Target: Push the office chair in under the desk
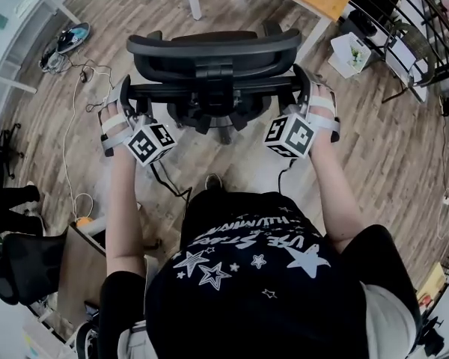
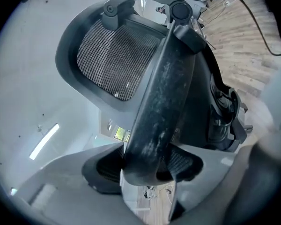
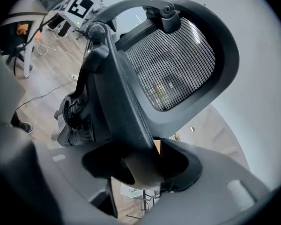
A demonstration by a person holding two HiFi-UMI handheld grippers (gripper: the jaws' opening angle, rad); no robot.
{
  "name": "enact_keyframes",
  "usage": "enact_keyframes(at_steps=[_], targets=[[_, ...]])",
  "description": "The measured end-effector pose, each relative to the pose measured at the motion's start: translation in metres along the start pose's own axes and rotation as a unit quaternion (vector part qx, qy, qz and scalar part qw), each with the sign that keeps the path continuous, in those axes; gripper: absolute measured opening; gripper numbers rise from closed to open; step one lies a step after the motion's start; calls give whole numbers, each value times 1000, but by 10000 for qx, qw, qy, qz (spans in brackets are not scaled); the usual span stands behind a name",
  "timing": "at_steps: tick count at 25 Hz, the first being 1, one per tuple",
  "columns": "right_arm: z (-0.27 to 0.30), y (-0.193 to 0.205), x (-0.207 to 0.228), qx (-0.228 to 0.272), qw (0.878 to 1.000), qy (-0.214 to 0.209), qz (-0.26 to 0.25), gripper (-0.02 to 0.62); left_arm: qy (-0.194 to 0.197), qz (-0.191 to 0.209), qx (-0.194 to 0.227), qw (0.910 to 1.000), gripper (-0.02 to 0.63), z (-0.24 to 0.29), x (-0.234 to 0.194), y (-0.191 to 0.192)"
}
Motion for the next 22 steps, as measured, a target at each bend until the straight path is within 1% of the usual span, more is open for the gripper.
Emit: enact_keyframes(at_steps=[3,8,14,18,22], targets=[[-4,5,-9,3,10000,56,12,252,40,148,165,9997,270,6,8,0],[-9,5,-14,-73,9998,180,21,247,70,213,353,9991,268,22,7,1],[2,-3,-24,-248,9991,337,-53,239,148,312,669,9972,268,49,8,13],[20,-1,-12,-423,9982,417,-2,239,217,303,826,9959,268,83,0,7],[47,-2,5,-477,9981,383,42,239,277,267,782,9962,270,122,-12,3]])
Point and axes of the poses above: the fingertips, and each gripper's own axes: z forward along the fingers, x to its right, y out of its underside, the point moved 1 cm from there along -z, backward along the fingers, and after that the axes turned 12 degrees about x, right-handed, at the moved point
